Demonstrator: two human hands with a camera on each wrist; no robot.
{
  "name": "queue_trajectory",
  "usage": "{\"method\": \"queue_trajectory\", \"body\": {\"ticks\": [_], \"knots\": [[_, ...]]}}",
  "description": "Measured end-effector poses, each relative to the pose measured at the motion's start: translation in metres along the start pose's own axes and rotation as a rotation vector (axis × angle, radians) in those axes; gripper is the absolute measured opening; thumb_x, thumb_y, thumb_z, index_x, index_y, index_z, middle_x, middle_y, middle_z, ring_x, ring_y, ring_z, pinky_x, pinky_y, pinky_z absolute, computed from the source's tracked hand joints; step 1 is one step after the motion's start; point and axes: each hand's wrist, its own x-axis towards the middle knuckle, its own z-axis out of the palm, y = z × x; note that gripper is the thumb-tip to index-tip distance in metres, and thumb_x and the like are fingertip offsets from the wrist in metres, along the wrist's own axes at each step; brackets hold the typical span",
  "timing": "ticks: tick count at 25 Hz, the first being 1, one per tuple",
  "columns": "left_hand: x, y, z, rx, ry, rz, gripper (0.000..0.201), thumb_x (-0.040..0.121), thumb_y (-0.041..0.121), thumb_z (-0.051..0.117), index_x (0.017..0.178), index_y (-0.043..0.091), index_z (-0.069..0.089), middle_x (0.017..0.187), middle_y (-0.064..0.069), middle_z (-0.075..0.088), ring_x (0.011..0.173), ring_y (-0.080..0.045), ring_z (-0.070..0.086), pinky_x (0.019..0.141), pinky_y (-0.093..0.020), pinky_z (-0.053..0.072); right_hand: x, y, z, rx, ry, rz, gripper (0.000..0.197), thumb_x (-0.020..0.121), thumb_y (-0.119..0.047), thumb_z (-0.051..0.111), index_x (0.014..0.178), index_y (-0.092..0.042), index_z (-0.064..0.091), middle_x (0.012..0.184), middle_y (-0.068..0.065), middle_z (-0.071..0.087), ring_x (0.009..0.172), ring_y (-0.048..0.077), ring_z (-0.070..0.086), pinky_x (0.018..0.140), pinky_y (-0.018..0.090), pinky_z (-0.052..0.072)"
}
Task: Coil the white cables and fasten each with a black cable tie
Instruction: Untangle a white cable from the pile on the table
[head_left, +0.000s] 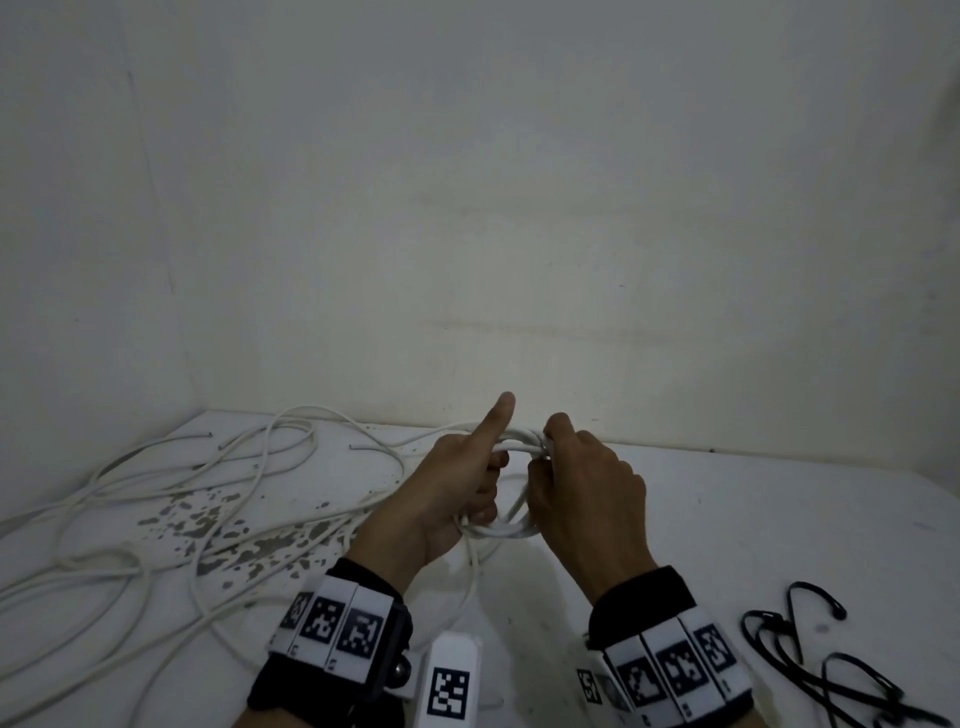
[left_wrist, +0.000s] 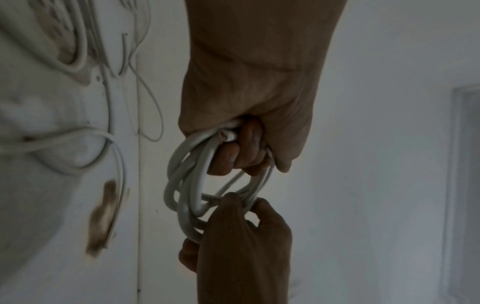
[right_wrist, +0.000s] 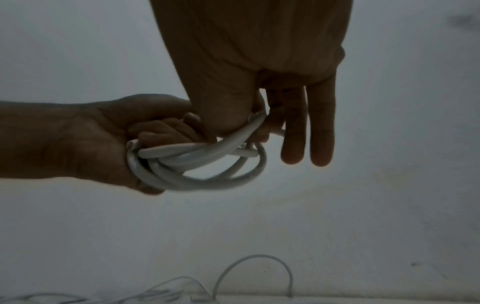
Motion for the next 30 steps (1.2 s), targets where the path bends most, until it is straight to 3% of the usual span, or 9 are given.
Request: {"method": "queue_trajectory", "body": {"ticks": [5, 8, 10, 13, 15, 18, 20, 23, 30], "knots": [[0.002, -0.003, -0.013, 0.015, -0.155, -0.105, 0.066, 0.076, 0.08, 0.05, 0.05, 0.022, 0.035, 0.047, 0.004, 0.021, 0.038, -0.01, 0.015, 0.043, -0.023, 0.013, 0.012, 0.024, -0.021, 0.411, -0.35, 0.043, 0.031, 0.083, -0.049, 0.072, 0.108, -0.033, 0.062, 0.107, -0.003, 0.061, 0.097, 0.013, 0.062, 0.084, 0.033, 0.053], [0.0, 0.0, -0.016, -0.003, -0.331, -0.165, 0.073, 0.074, 0.087, 0.042, 0.055, 0.017, 0.038, 0.041, 0.005, 0.022, 0.031, -0.007, 0.014, 0.042, -0.021, 0.009, 0.009, 0.022, -0.031, 0.801, -0.542, -0.044, 0.021, 0.089, -0.035, 0.073, 0.107, -0.024, 0.071, 0.091, -0.001, 0.074, 0.084, 0.019, 0.071, 0.08, 0.037, 0.058], [-0.002, 0.0, -0.012, 0.019, -0.339, -0.179, 0.073, 0.071, 0.089, 0.041, 0.057, 0.017, 0.037, 0.043, 0.005, 0.022, 0.031, -0.007, 0.014, 0.039, -0.019, 0.011, 0.008, 0.022, -0.029, 0.941, -0.593, -0.015, 0.02, 0.09, -0.029, 0.073, 0.102, -0.012, 0.074, 0.073, 0.006, 0.068, 0.067, 0.025, 0.064, 0.07, 0.038, 0.058], [-0.005, 0.001, -0.005, 0.025, -0.301, -0.208, 0.074, 0.07, 0.091, 0.038, 0.054, 0.019, 0.036, 0.045, 0.006, 0.021, 0.032, -0.005, 0.016, 0.034, -0.016, 0.018, 0.012, 0.026, -0.025, 0.99, -0.662, 0.09, 0.051, 0.083, -0.041, 0.076, 0.1, 0.007, 0.068, 0.066, 0.014, 0.053, 0.058, 0.026, 0.056, 0.07, 0.043, 0.056], [-0.006, 0.0, 0.003, 0.08, -0.271, -0.209, 0.076, 0.072, 0.091, 0.036, 0.048, 0.019, 0.04, 0.045, 0.006, 0.023, 0.033, -0.006, 0.018, 0.034, -0.016, 0.021, 0.013, 0.028, -0.028, 0.899, -0.686, 0.149, 0.068, 0.075, -0.062, 0.071, 0.086, 0.004, 0.065, 0.058, 0.012, 0.053, 0.055, 0.027, 0.057, 0.069, 0.042, 0.052], [-0.006, -0.004, 0.014, 0.1, -0.211, -0.186, 0.081, 0.074, 0.09, 0.033, 0.051, 0.014, 0.044, 0.044, 0.002, 0.031, 0.033, -0.01, 0.025, 0.036, -0.018, 0.027, 0.011, 0.031, -0.032, 0.75, -0.682, 0.164, 0.065, 0.076, -0.075, 0.063, 0.069, -0.01, 0.063, 0.052, 0.007, 0.054, 0.052, 0.024, 0.057, 0.073, 0.046, 0.055], [-0.007, -0.007, 0.018, 0.071, -0.193, -0.158, 0.083, 0.075, 0.09, 0.031, 0.053, 0.011, 0.046, 0.044, -0.001, 0.033, 0.032, -0.011, 0.028, 0.036, -0.018, 0.029, 0.008, 0.032, -0.036, 0.775, -0.691, 0.155, 0.064, 0.077, -0.073, 0.063, 0.063, -0.011, 0.059, 0.05, 0.003, 0.048, 0.047, 0.02, 0.051, 0.072, 0.047, 0.058], [-0.011, -0.003, 0.024, 0.041, -0.131, -0.089, 0.082, 0.075, 0.091, 0.028, 0.05, 0.015, 0.044, 0.045, 0.001, 0.029, 0.034, -0.011, 0.024, 0.037, -0.019, 0.026, 0.006, 0.027, -0.045, 0.973, -0.655, 0.193, 0.057, 0.079, -0.063, 0.065, 0.055, -0.013, 0.05, 0.044, 0.0, 0.037, 0.039, 0.015, 0.038, 0.053, 0.029, 0.052], [-0.009, 0.002, 0.027, -0.288, -0.168, -0.012, 0.066, 0.086, 0.073, 0.046, 0.051, 0.017, 0.045, 0.039, 0.007, 0.024, 0.029, -0.005, 0.017, 0.033, -0.018, 0.018, 0.013, 0.008, -0.048, 1.471, -0.442, 0.556, 0.056, 0.089, -0.056, 0.063, 0.057, -0.014, 0.043, 0.038, -0.004, 0.03, 0.029, 0.009, 0.028, 0.036, 0.018, 0.033]]}}
